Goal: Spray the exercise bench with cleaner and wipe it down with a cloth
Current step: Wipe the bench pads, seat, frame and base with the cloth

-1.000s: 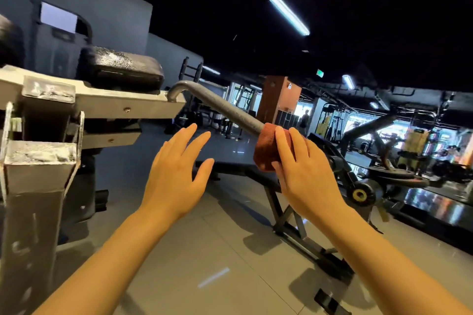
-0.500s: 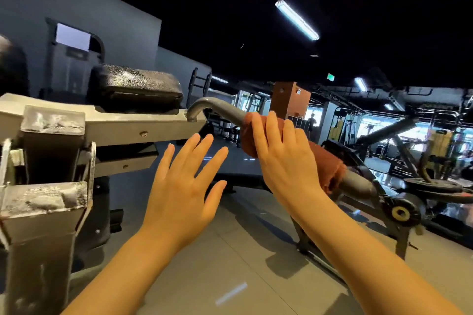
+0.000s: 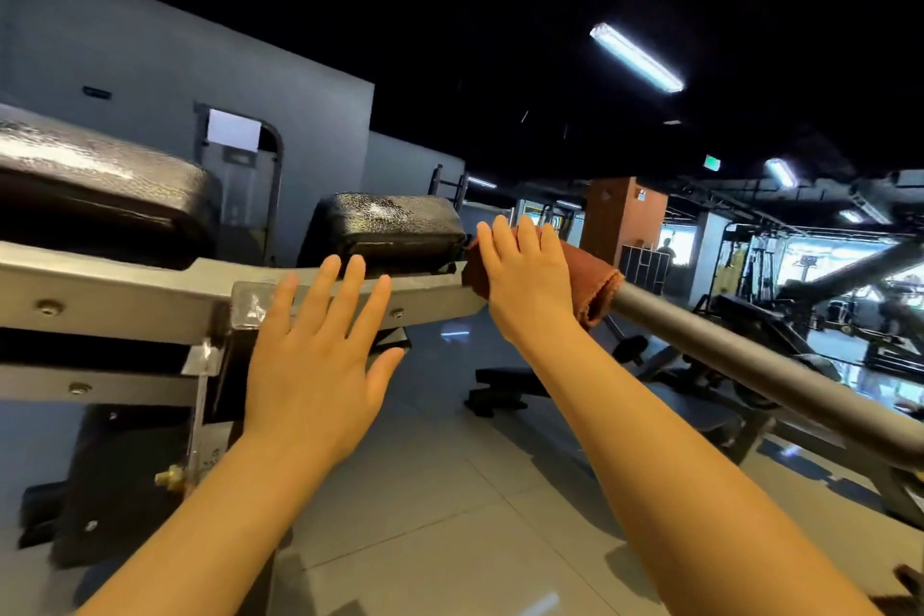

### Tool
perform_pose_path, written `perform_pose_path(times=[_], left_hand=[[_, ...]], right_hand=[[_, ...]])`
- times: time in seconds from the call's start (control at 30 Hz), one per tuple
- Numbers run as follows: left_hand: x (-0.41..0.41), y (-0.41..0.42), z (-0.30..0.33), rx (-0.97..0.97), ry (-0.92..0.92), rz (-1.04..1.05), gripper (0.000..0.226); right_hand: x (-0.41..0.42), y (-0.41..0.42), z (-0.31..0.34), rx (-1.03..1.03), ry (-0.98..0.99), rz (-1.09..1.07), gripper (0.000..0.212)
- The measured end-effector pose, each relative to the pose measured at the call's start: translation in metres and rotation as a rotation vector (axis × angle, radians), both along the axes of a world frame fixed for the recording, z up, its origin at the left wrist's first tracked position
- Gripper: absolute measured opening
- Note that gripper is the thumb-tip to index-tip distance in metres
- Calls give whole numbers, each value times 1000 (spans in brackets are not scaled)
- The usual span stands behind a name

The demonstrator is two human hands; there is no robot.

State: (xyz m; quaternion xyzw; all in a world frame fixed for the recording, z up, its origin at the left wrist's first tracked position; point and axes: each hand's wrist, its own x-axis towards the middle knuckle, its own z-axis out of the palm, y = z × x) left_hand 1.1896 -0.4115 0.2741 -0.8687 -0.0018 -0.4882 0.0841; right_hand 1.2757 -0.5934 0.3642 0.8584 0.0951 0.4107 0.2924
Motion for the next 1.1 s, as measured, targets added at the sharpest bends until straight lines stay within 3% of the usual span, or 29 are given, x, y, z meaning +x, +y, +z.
perform_pose_path(times=[0.1, 0.37, 0.67, 0.83, 1.1], left_hand=[[1, 0, -1, 1, -18, 8, 70], [5, 1, -5, -18, -74, -100, 70], [6, 1, -6, 9, -92, -88, 70], [8, 3, -6, 39, -92, -53, 70], [4, 7, -6, 42, -55, -62, 71]], right_hand=[[-19, -24, -6, 20, -3, 12, 84], [-88, -130, -61, 100, -236, 19, 106], [-31, -56, -23, 123, -157, 12, 80], [13, 0, 2, -54, -56, -43, 83], [-42, -65, -37, -149, -77, -94, 98]])
